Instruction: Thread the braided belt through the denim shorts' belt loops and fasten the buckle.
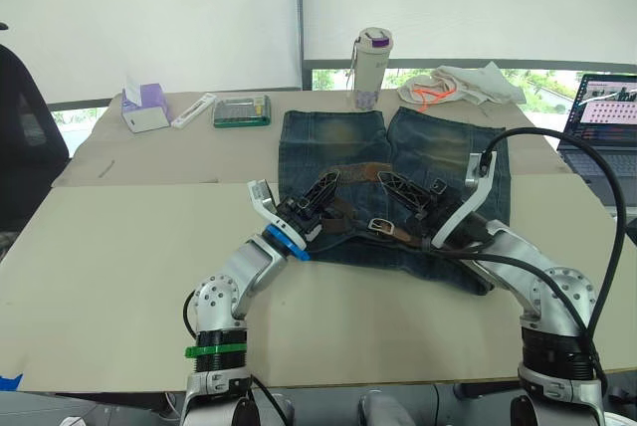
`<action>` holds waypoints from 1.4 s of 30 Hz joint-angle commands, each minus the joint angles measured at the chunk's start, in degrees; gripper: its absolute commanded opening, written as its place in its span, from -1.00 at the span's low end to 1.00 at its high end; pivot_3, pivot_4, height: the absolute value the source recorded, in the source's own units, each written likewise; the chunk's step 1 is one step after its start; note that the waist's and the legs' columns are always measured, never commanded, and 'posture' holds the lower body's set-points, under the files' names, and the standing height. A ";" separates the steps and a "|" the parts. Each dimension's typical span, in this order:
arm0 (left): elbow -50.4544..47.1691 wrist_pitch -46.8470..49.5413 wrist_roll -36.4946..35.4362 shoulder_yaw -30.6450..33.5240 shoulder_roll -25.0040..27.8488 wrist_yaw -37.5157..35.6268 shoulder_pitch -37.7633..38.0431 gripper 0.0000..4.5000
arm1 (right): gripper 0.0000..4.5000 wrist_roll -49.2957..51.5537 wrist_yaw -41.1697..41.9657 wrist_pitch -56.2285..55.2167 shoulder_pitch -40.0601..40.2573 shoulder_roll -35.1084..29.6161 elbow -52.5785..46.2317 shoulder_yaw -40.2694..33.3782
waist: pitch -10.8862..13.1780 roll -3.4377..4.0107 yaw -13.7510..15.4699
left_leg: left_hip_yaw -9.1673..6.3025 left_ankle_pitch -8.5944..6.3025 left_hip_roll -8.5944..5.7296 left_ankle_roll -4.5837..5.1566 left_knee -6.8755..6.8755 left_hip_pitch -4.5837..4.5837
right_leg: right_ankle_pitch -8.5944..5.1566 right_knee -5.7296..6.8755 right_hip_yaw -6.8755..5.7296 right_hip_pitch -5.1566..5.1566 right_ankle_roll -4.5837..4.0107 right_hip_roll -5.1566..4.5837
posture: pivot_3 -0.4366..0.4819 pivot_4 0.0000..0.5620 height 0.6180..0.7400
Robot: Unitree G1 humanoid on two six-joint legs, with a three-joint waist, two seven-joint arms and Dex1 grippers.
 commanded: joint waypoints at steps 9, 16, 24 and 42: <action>-0.19 0.12 2.23 1.00 3.67 -0.82 0.71 -1.00 | -0.02 -20.90 17.62 -2.70 2.91 -8.79 -6.36 5.38 | 0.00 0.00 0.03 | 0.02 0.00 -0.01 0.00 0.00 0.00 | -0.01 -0.01 -0.01 0.00 0.01 0.00 | -0.05 -0.47 1.00; 0.21 1.00 7.38 -0.39 6.85 2.14 1.68 -1.00 | 0.71 -58.50 32.75 -22.65 6.78 -18.55 -2.40 19.56 | 0.06 -0.15 -0.01 | 0.04 0.04 -0.02 -0.08 -0.01 0.03 | -0.27 -0.05 -0.04 0.00 0.47 0.01 | -0.05 -0.47 1.00; 0.39 0.90 9.85 0.04 5.61 4.23 2.21 -1.00 | 0.71 -78.34 34.43 -35.24 6.29 -16.66 5.55 23.49 | 0.10 -0.22 0.30 | -0.03 0.07 -0.04 -0.16 -0.02 0.05 | -0.11 -0.05 -0.02 0.00 0.20 -0.05 | -0.05 -0.47 1.00; 0.62 2.17 11.48 1.27 5.09 3.79 2.53 -1.00 | 0.71 -88.51 38.37 -31.83 6.46 -15.19 6.82 21.61 | 0.11 -0.23 0.30 | -0.11 0.07 -0.06 -0.16 -0.02 0.07 | -0.02 -0.03 -0.01 0.02 0.04 -0.05 | -0.05 -0.47 1.00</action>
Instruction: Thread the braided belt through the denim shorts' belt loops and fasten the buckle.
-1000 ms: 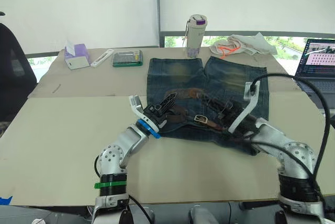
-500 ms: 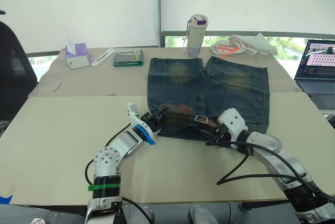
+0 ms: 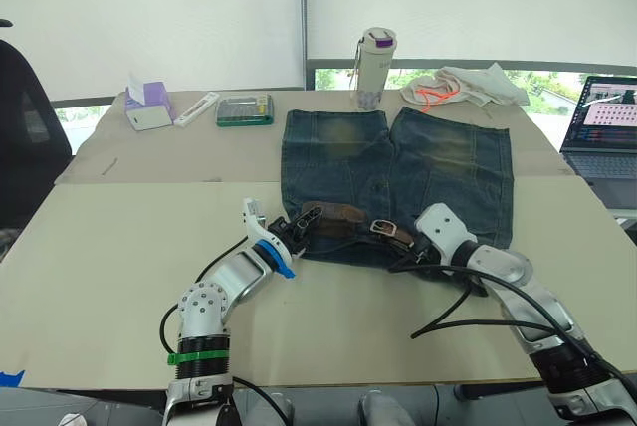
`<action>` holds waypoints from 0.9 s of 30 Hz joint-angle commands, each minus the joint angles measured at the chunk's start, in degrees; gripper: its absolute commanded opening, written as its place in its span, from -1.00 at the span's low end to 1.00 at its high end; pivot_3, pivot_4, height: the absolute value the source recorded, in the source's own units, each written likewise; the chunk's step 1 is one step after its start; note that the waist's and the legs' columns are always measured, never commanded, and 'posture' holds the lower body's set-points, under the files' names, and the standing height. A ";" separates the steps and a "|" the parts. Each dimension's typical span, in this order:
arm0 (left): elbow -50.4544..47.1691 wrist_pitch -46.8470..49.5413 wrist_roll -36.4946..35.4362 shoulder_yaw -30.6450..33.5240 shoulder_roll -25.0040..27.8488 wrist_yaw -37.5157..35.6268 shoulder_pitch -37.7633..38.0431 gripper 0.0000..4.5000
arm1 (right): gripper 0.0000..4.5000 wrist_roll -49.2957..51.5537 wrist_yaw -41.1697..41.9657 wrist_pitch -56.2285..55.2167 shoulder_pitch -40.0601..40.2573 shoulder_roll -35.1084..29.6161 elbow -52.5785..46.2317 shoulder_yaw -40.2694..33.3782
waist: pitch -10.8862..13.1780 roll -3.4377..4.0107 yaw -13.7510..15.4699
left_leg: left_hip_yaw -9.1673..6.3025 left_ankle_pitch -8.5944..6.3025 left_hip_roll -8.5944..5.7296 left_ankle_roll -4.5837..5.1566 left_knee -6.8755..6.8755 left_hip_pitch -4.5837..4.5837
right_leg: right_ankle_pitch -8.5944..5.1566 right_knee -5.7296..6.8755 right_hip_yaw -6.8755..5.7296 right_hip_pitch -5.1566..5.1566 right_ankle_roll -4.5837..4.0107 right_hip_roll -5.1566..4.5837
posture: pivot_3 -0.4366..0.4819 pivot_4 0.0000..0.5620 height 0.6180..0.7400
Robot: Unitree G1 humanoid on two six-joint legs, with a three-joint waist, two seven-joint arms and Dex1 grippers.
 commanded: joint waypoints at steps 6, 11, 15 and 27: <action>-0.70 0.15 0.18 0.70 -0.62 -0.47 -0.13 -1.00 | 0.71 -1.65 -0.78 2.31 0.24 1.30 -1.65 -3.28 | 0.00 0.00 0.00 | -0.01 0.00 0.00 0.00 0.00 0.03 | 0.00 0.01 0.00 0.01 0.00 0.00 | -0.05 -0.47 1.00; -0.70 0.31 0.41 0.78 -0.83 -0.49 -0.18 -1.00 | 0.03 -1.98 -2.09 5.19 0.38 2.86 -2.12 -4.47 | 0.00 0.00 0.01 | -0.01 0.00 0.00 0.00 0.00 0.03 | 0.01 0.01 0.00 0.02 -0.01 -0.01 | -0.05 -0.47 1.00; -0.71 0.31 0.52 0.79 -0.96 -0.47 -0.13 -1.00 | -0.59 0.39 -1.96 8.05 1.24 4.74 -3.99 -6.14 | 0.00 0.00 0.03 | -0.01 0.00 -0.01 0.00 0.01 0.03 | 0.01 0.02 0.01 0.02 -0.02 -0.01 | -0.05 -0.47 1.00; 1.30 -0.28 0.37 1.62 -2.86 2.42 -1.64 -1.00 | -0.98 2.47 -5.45 3.93 2.01 12.68 -4.64 -10.55 | -0.01 0.00 -0.10 | -0.02 0.00 0.00 0.00 0.00 0.05 | 0.02 0.04 0.01 0.02 -0.03 0.00 | -0.05 -0.47 1.00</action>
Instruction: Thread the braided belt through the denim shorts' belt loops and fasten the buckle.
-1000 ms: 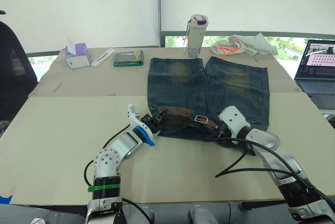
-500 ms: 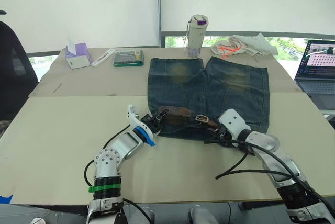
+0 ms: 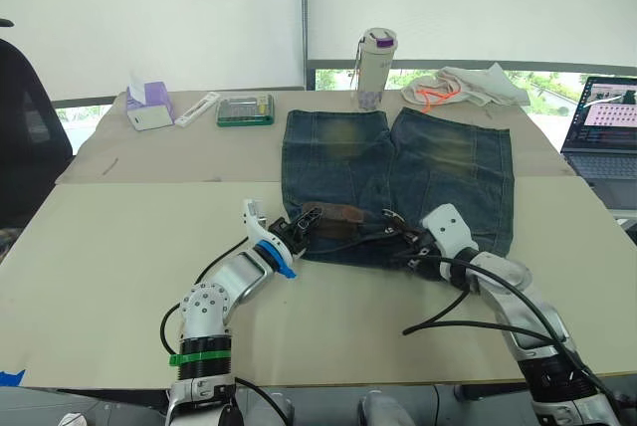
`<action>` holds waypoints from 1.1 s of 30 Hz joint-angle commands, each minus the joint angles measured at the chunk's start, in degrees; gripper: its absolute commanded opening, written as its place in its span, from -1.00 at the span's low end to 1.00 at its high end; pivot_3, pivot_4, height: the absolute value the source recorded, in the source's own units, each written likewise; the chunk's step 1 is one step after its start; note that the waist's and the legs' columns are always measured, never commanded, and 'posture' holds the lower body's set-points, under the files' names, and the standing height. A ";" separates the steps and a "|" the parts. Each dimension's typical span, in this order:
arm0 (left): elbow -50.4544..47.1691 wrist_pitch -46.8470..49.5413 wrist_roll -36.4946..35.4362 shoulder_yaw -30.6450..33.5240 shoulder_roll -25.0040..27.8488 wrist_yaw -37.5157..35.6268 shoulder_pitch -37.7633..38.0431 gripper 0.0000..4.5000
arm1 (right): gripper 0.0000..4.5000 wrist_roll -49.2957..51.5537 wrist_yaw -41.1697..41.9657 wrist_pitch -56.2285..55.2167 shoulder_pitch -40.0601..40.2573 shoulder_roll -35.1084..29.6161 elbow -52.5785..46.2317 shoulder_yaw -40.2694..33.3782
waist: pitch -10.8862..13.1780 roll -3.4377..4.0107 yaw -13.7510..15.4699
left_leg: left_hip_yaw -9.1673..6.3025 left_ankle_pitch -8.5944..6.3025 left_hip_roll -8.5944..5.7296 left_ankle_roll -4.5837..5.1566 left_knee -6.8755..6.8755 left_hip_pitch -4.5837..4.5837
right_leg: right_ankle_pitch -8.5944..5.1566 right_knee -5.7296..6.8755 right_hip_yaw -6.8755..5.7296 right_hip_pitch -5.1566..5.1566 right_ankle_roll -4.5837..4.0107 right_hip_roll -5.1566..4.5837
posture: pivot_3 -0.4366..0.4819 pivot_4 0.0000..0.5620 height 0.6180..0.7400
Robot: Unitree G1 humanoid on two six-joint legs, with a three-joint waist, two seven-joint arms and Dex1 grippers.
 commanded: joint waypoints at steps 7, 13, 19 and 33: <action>3.60 -2.19 -5.49 4.28 -7.81 8.62 -5.39 -1.00 | -0.98 -2.52 -9.51 -26.24 1.06 12.52 4.27 -3.02 | 0.00 -0.01 -0.15 | 0.00 0.00 0.00 0.00 -0.01 0.02 | 0.00 0.03 0.01 -0.01 0.01 -0.01 | -0.05 -0.47 1.00; 4.10 -3.44 -11.33 4.91 -11.74 11.70 -6.86 -1.00 | -0.98 -7.11 -12.20 -39.89 1.54 14.25 11.09 -1.90 | 0.00 0.00 -0.35 | 0.02 0.00 0.01 -0.01 -0.02 0.05 | 0.01 0.06 0.05 -0.02 0.01 0.01 | -0.05 -0.47 1.00; 6.08 -4.63 -14.51 4.05 -12.64 12.13 -7.31 -1.00 | -0.98 -11.38 -14.54 -48.89 1.48 13.86 15.49 -0.88 | 0.00 0.00 -0.29 | 0.04 0.01 -0.01 -0.02 -0.01 0.06 | 0.01 0.06 0.05 -0.01 0.00 0.01 | -0.05 -0.47 1.00; 11.25 -4.22 -17.37 3.32 -12.36 7.70 -9.14 -1.00 | -0.98 -15.87 -18.92 -54.64 1.01 15.01 20.07 0.93 | 0.00 0.00 -0.32 | 0.14 0.02 -0.03 -0.04 -0.01 0.06 | 0.01 0.06 0.05 0.00 -0.01 0.02 | -0.05 -0.47 1.00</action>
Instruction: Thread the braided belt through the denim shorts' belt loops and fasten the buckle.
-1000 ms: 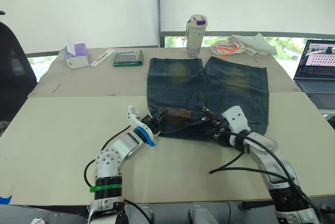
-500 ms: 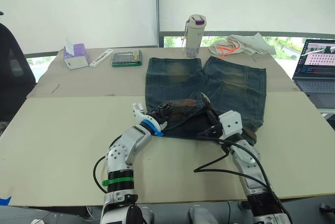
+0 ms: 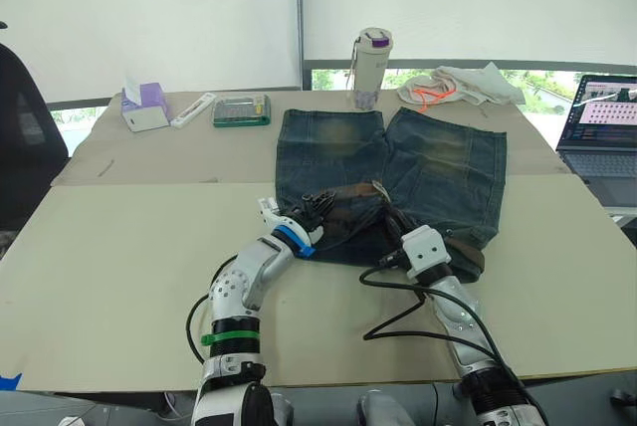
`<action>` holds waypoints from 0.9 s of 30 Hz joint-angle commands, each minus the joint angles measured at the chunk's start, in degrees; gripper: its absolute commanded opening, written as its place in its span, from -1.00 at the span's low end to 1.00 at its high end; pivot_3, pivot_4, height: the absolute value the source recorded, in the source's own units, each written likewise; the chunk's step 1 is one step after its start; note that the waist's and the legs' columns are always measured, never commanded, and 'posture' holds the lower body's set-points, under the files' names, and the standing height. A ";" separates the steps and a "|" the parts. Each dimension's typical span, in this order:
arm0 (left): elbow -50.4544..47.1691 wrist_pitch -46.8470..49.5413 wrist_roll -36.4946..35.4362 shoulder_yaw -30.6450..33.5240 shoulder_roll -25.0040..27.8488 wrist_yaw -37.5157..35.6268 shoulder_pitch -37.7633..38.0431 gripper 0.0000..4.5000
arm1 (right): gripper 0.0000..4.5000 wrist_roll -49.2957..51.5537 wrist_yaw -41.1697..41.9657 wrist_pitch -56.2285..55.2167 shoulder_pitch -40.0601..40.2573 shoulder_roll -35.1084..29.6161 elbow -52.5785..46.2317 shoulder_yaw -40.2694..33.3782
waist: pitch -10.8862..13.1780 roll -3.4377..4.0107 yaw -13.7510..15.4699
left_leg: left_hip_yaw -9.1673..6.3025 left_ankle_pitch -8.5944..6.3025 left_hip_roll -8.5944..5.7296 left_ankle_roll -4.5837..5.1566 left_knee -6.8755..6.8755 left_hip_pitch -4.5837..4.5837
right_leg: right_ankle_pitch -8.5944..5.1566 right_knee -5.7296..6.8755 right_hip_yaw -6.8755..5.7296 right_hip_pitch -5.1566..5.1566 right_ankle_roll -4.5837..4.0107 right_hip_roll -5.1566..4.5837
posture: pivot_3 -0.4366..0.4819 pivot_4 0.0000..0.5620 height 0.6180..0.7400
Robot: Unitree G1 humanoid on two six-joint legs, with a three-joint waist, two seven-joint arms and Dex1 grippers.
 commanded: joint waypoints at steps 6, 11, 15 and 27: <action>0.10 0.69 -1.40 -1.28 -4.22 -1.29 -1.06 -1.00 | -0.98 -1.09 0.05 -3.47 -0.79 -1.16 -1.76 1.47 | 0.00 0.00 0.02 | -0.01 0.00 0.00 -0.01 0.00 0.00 | 0.00 0.00 0.00 0.00 0.00 0.00 | -0.05 -0.47 1.00; 0.99 0.91 -1.52 -1.49 -4.67 -1.34 -1.13 -1.00 | -0.98 -3.62 0.02 -4.93 -0.85 -2.70 -1.16 3.16 | 0.00 0.00 0.03 | 0.00 0.00 -0.01 -0.01 0.01 0.00 | 0.00 0.00 0.00 0.00 0.00 0.00 | -0.05 -0.47 1.00; 2.36 1.57 -2.17 -1.65 -5.05 -1.30 -1.07 -1.00 | -0.98 -4.08 -0.60 -5.43 -2.09 -2.52 0.06 3.63 | -0.01 0.00 0.01 | 0.01 0.00 -0.01 -0.01 0.01 0.01 | 0.00 0.00 0.00 0.01 0.00 0.00 | -0.05 -0.47 1.00; 4.18 2.86 -1.25 -3.00 -4.20 -2.11 -1.89 -1.00 | -0.98 -9.47 -0.82 -8.51 -3.01 -5.62 2.30 6.64 | -0.02 0.01 0.19 | 0.00 0.01 -0.06 -0.01 0.04 0.03 | 0.00 0.00 0.00 0.07 0.00 -0.03 | -0.05 -0.47 1.00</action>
